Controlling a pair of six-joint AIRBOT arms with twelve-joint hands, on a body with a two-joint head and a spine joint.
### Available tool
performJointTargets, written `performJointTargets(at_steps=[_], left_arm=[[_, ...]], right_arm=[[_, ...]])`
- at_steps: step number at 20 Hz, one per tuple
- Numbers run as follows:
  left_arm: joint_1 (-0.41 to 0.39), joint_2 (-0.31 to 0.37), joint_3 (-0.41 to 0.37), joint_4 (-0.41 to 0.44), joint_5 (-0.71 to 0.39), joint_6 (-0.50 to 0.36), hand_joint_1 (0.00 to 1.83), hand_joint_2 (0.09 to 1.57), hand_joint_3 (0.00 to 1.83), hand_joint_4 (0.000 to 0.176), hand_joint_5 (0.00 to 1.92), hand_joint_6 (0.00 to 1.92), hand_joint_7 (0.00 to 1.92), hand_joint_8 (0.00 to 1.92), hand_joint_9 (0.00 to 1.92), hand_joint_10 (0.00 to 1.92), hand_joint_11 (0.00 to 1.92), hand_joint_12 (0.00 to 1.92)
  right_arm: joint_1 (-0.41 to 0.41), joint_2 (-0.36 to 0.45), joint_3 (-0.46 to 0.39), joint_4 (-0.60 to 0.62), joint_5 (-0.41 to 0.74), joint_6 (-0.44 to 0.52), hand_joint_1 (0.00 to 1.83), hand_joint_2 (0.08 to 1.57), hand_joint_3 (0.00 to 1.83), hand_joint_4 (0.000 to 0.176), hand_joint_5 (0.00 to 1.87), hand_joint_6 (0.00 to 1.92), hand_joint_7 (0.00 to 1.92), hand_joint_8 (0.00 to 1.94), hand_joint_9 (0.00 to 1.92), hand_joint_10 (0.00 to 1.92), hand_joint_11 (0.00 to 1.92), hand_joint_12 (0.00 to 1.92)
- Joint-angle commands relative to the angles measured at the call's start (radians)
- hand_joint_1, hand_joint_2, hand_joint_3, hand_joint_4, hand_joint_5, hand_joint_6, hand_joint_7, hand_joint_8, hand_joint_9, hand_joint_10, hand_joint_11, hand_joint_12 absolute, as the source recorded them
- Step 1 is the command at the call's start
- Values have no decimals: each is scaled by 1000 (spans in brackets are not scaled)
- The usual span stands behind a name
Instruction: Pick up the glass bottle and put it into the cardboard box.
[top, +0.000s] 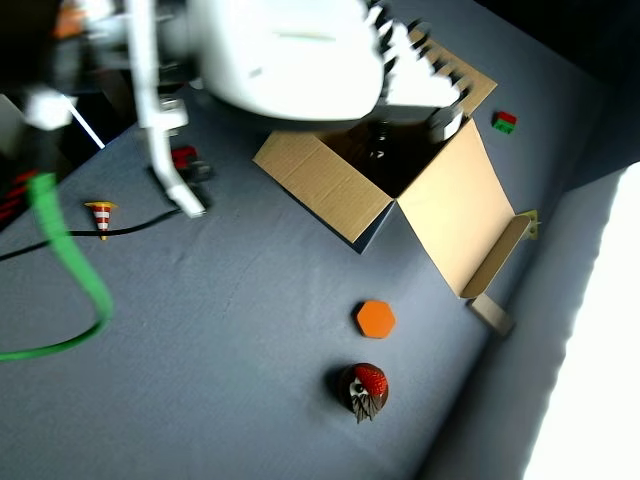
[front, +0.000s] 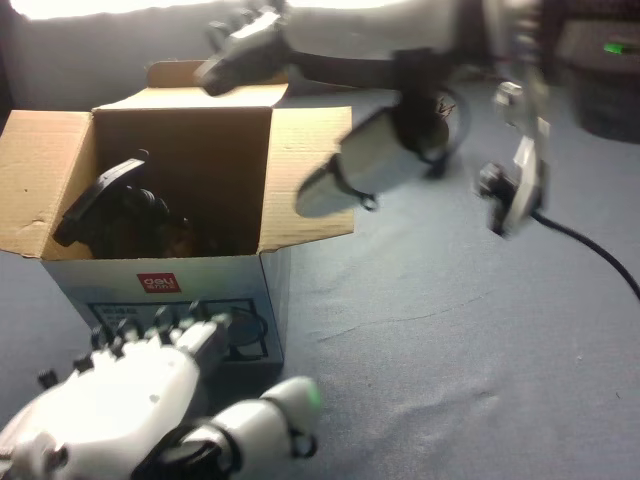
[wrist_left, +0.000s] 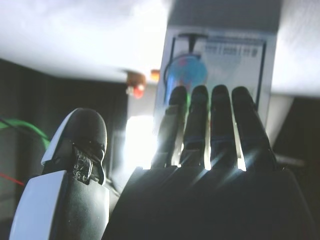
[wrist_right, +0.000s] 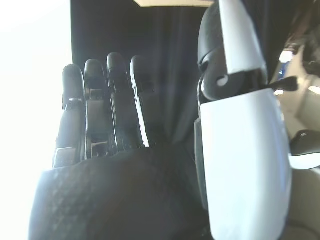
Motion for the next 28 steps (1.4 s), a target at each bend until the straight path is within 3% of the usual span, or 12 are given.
performJointTargets(at_steps=[1,4,6,9,11,14,16,18,21,23,27,28], left_arm=[[-47,-9,-10,46,-79,43,0,1262,0,4,112,5,76,4,39,2,0,0],[-192,-49,-35,-60,-183,130,0,1260,0,2,148,18,96,11,57,9,0,0],[-258,-69,-44,-99,-211,167,0,1265,1,1,199,18,155,8,102,14,1,1],[-342,-94,-53,-137,-239,217,0,1272,1,0,326,9,300,15,224,9,4,105],[-367,-95,-58,-137,-239,217,0,1281,1,0,463,39,438,27,336,29,0,266],[-412,-93,-63,-142,-240,237,27,1295,1,0,683,146,700,108,600,134,0,899],[-442,-94,-62,-171,-236,268,109,1379,3,0,600,714,598,828,453,1024,31,1389],[-451,-94,-61,-171,-229,268,228,1422,5,0,623,1134,612,1367,472,1626,315,1862],[-463,-94,-59,-171,-225,278,490,1414,0,0,875,1550,958,1722,893,1904,797,1921],[-473,-93,-53,-170,-218,292,545,1412,0,0,907,1807,1017,1903,1019,1920,960,1921],[-524,-93,-31,-170,-184,334,585,1444,9,0,1079,1921,1203,1921,1175,1921,1177,1921],[-538,-93,-24,-171,-177,345,590,1453,10,0,1091,1921,1218,1921,1193,1921,1199,1921]], right_arm=[[9,21,-17,2,155,16,830,973,0,0,319,24,362,0,189,213,0,786],[-25,90,-66,80,238,-60,626,1009,15,0,321,22,364,2,199,210,0,791],[-85,131,-106,499,404,-537,385,1086,34,0,350,29,415,16,250,225,0,822],[-166,195,-187,573,623,-657,270,1169,18,0,472,66,543,33,360,338,0,1183],[-185,225,-257,844,642,-937,268,1187,4,0,548,141,638,41,351,601,0,1404],[-189,233,-368,1350,780,-1472,303,1204,2,0,612,789,836,355,487,1142,197,1667],[-184,213,-440,1564,941,-1683,335,1263,9,0,732,1016,874,851,651,1465,486,1893],[-193,188,-471,1618,1032,-1740,394,1321,16,0,863,1114,972,1181,854,1700,829,1920],[-201,126,-490,1743,1175,-1845,552,1401,21,0,1039,1586,1189,1613,1128,1908,1147,1921],[-203,115,-489,1792,1197,-1853,664,1424,21,0,1063,1881,1239,1884,1267,1920,1301,1921],[-207,115,-490,1800,1188,-1853,801,1433,25,0,1156,1921,1321,1941,1389,1921,1506,1921],[-209,115,-490,1800,1184,-1855,907,997,863,0,792,1921,1317,1941,1387,1921,1509,1921]])
